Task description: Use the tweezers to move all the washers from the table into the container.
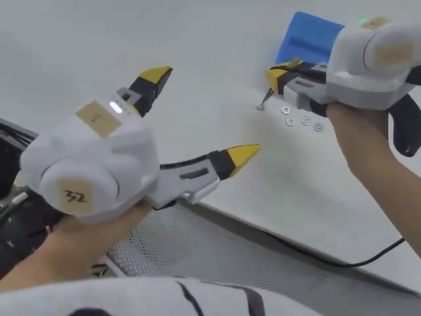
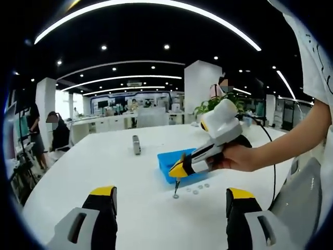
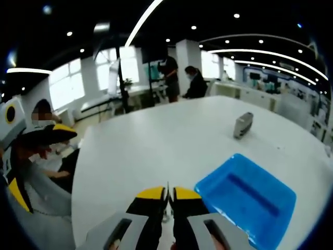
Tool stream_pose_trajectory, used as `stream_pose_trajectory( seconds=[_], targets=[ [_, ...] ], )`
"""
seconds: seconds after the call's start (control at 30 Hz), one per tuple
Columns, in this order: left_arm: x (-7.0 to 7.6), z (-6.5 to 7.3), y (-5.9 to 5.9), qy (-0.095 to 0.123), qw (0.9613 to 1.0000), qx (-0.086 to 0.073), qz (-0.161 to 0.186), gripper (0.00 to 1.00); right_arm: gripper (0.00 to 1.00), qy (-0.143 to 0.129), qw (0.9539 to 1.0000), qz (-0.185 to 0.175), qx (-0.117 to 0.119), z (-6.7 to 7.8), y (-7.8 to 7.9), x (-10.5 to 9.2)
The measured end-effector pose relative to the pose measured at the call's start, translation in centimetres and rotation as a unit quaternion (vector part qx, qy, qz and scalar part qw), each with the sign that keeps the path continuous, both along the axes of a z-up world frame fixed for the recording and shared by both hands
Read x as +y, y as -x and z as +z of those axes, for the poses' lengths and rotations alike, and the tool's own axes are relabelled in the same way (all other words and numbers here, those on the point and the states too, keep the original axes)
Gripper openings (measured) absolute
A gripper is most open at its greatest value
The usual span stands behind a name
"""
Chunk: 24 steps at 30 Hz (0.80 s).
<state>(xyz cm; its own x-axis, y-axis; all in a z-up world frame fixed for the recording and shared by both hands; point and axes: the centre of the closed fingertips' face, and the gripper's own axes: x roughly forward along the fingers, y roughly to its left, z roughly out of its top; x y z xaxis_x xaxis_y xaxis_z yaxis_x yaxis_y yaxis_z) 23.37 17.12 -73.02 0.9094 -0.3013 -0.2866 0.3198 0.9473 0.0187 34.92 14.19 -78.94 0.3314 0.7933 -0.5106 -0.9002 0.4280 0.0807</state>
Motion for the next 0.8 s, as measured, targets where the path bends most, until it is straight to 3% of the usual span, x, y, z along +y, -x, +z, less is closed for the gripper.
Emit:
stream_pose_trajectory(
  seconds=[0.17,0.2,0.3,0.8],
  targets=[
    [0.08,-0.17,0.08,-0.006,1.0000,0.003,0.000,0.88,0.02,0.023,0.9997,0.000,-0.001,-0.89,-0.01,-0.21],
    [0.09,-0.25,0.11,-0.007,1.0000,0.005,-0.001,0.87,0.02,0.014,0.9999,0.000,-0.008,-0.54,-0.10,-0.10],
    [0.09,-0.31,0.15,-0.009,0.9999,0.006,-0.002,0.87,0.02,0.005,0.9999,-0.004,0.010,-0.49,-0.03,0.03],
    [0.13,-0.52,0.21,-0.015,0.9998,0.010,-0.003,0.87,0.02,0.004,0.9998,-0.005,0.017,-0.74,0.04,0.19]
  ],
)
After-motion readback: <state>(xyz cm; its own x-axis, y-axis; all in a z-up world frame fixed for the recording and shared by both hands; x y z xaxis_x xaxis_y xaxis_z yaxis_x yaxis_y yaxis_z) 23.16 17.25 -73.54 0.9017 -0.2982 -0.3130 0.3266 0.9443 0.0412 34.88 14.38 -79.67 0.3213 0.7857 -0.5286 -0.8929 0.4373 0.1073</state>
